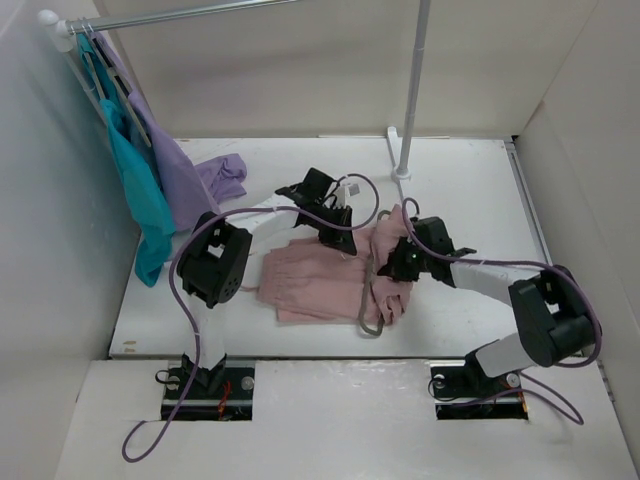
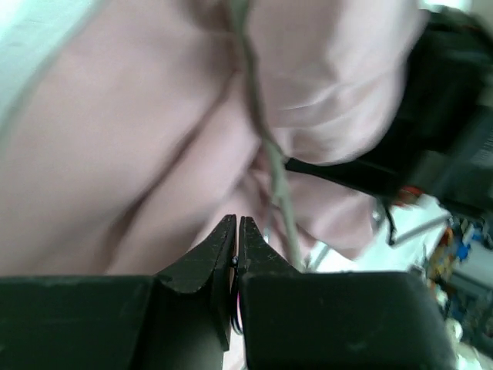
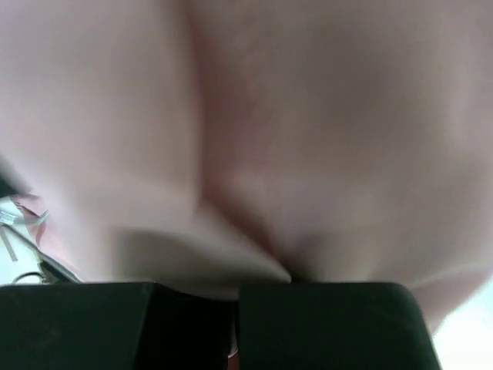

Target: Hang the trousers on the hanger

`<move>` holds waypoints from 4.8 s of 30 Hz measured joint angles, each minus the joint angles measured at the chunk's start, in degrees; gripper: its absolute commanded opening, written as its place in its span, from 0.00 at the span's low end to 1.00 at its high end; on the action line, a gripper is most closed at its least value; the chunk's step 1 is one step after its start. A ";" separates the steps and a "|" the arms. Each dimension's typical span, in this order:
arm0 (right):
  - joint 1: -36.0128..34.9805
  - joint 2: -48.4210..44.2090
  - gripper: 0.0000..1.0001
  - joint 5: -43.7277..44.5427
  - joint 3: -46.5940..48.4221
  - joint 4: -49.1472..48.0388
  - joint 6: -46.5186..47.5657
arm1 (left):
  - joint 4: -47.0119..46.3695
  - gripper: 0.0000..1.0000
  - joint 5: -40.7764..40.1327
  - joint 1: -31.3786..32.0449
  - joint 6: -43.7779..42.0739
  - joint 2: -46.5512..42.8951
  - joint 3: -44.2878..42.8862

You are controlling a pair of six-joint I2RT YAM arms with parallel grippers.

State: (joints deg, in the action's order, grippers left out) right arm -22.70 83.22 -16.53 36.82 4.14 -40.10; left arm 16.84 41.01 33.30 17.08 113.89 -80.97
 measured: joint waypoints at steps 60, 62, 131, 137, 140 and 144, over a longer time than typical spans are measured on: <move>7.69 18.23 0.00 -14.27 11.96 -14.40 4.70 | 6.23 0.00 0.33 8.41 -16.52 0.61 -14.53; 6.88 18.29 0.00 -14.27 9.64 -19.17 3.87 | 5.79 0.00 0.90 9.49 -17.27 2.10 -16.22; 5.86 -28.98 0.31 3.41 -1.40 5.92 4.90 | -5.35 0.00 3.34 9.79 -6.23 1.03 -9.55; -1.03 -28.61 0.40 6.32 -2.99 7.10 3.72 | -3.74 0.00 0.33 10.43 -5.81 1.03 -10.93; -6.10 -26.18 0.46 8.72 -4.22 6.82 1.49 | -3.21 0.00 -1.07 10.62 -5.51 1.03 -11.32; -11.65 -21.40 0.44 12.24 -3.98 5.60 -0.50 | -2.27 0.00 -2.56 10.73 -5.14 1.03 -11.96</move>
State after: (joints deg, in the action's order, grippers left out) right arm -34.35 61.82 -4.29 32.84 9.74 -40.60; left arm 14.57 38.46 44.03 11.94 114.91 -92.92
